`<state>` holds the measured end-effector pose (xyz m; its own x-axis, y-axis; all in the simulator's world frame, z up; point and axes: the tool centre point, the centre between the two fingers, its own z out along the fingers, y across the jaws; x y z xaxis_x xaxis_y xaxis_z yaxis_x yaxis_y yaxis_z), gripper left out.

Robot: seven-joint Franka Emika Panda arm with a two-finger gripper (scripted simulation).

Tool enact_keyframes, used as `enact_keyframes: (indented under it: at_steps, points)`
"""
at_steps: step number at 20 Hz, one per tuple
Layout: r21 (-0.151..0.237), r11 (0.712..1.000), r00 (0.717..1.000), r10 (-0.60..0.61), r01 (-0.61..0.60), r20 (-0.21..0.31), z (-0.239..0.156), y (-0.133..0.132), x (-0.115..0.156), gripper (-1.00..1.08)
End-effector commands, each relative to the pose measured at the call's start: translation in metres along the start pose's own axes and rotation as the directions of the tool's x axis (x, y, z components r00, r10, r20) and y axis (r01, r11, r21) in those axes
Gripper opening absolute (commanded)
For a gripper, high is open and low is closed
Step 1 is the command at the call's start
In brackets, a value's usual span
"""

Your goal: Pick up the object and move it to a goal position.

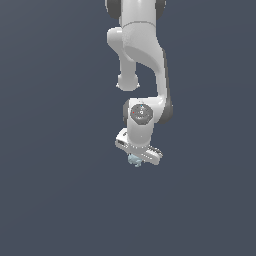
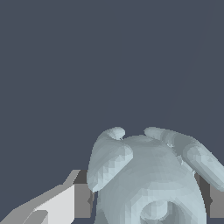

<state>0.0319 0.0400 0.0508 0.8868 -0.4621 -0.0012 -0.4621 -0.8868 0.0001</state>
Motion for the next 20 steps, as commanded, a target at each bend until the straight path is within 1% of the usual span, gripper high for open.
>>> enact_keyframes:
  at_steps: [1, 7, 20]
  points:
    - [0.001, 1.000, 1.000, 0.001, -0.001, -0.002, -0.011, 0.007, 0.006, -1.00]
    - [0.001, 1.000, 1.000, 0.001, -0.001, -0.001, -0.054, 0.036, 0.027, -1.00]
    - [0.001, 1.000, 1.000, 0.001, -0.001, -0.001, -0.177, 0.116, 0.088, -1.00]
